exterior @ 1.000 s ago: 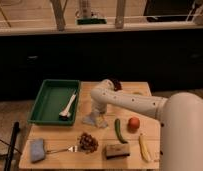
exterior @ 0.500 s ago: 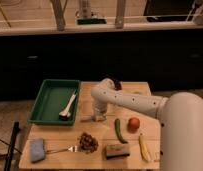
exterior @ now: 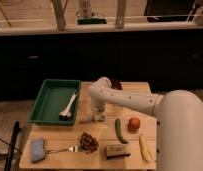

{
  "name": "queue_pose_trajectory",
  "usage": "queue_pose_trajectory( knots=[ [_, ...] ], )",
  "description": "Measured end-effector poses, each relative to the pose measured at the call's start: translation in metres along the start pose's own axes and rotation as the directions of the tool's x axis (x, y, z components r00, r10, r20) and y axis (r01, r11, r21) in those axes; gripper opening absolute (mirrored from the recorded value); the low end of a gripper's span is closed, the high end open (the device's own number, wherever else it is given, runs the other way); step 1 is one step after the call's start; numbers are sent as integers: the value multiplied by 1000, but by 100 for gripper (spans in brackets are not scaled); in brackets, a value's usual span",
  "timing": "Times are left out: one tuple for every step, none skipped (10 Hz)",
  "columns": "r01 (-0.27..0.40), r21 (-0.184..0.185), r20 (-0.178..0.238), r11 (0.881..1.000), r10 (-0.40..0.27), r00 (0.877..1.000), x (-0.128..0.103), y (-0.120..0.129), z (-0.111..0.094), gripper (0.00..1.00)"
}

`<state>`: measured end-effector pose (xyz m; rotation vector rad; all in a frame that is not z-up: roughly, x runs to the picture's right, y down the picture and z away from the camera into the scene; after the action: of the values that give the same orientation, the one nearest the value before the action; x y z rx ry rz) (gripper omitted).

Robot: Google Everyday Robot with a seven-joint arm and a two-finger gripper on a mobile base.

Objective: Wipe table surface with towel

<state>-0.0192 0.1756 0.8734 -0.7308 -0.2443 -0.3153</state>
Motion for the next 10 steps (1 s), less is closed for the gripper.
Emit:
queue_pose_trajectory(
  knots=[
    [6,0,-8,1000,-6,1000,-1,-1,-3,0],
    [5,7,-18,1000,-5,1000,3,-2,-7,0],
    [-5,13,-26,1000,6,1000,9,-1,-11,0],
    [-11,17,-31,1000,11,999,11,-1,-13,0],
    [-18,27,-38,999,19,999,14,-4,-14,0],
    [-32,35,-48,999,34,998,21,-6,-14,0],
    [-52,48,-57,997,55,997,29,-9,-16,0],
    [-68,66,-63,995,73,995,39,-15,-19,0],
    [-85,86,-64,993,91,994,48,-24,-21,0],
    [-86,97,-59,992,92,994,50,-31,-22,0]
  ],
)
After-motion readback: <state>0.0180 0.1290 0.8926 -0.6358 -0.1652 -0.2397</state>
